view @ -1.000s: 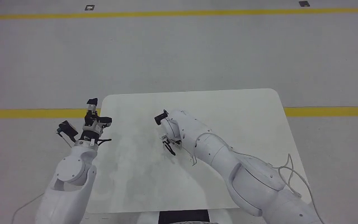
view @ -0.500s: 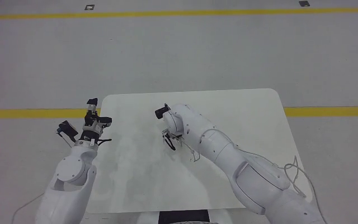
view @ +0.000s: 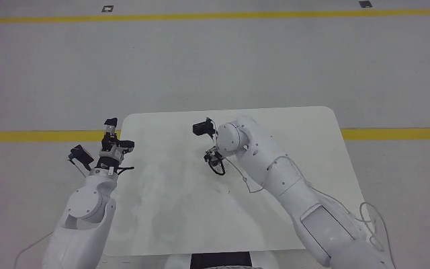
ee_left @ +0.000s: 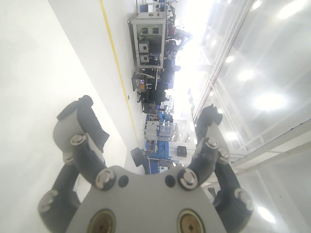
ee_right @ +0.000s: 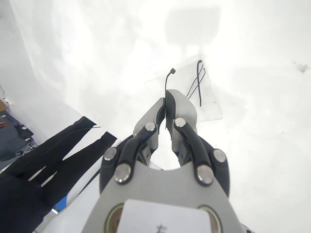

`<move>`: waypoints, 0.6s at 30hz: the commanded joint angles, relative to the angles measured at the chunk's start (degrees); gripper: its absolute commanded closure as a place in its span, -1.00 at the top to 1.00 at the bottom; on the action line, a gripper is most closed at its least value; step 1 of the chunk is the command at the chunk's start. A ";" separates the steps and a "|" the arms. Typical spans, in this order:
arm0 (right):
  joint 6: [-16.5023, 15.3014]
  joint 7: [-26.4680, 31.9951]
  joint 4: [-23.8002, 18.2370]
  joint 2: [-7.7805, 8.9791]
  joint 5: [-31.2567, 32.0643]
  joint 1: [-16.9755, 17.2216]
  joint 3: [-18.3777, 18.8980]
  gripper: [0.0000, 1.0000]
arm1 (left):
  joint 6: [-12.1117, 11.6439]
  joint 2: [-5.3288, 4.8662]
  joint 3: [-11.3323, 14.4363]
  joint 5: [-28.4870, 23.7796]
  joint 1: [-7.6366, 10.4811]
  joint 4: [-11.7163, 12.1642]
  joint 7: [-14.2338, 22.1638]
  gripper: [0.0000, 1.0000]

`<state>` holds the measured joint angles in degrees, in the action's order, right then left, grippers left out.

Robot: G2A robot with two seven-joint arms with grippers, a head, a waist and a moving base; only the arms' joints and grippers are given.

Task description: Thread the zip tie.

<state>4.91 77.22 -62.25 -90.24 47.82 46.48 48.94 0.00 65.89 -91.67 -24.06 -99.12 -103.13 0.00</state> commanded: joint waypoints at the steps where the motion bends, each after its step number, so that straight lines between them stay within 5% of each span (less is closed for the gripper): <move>1: -1.09 0.29 -2.92 0.90 -0.89 1.78 2.44 -1.00 | 0.00 0.00 0.00 0.00 0.00 0.00 0.00 1.00; 9: -7.38 -2.82 -13.01 3.34 -11.05 9.02 10.90 -1.00 | 0.00 0.00 0.00 0.00 0.00 0.00 0.00 1.00; 18: -14.89 -11.65 -10.53 3.02 -26.38 9.63 11.94 -1.00 | 0.00 0.00 0.00 0.00 0.00 0.00 0.00 1.00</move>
<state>-9.27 65.95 -73.58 -87.13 22.80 56.56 61.13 0.00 65.89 -91.67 -24.06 -99.12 -103.13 0.00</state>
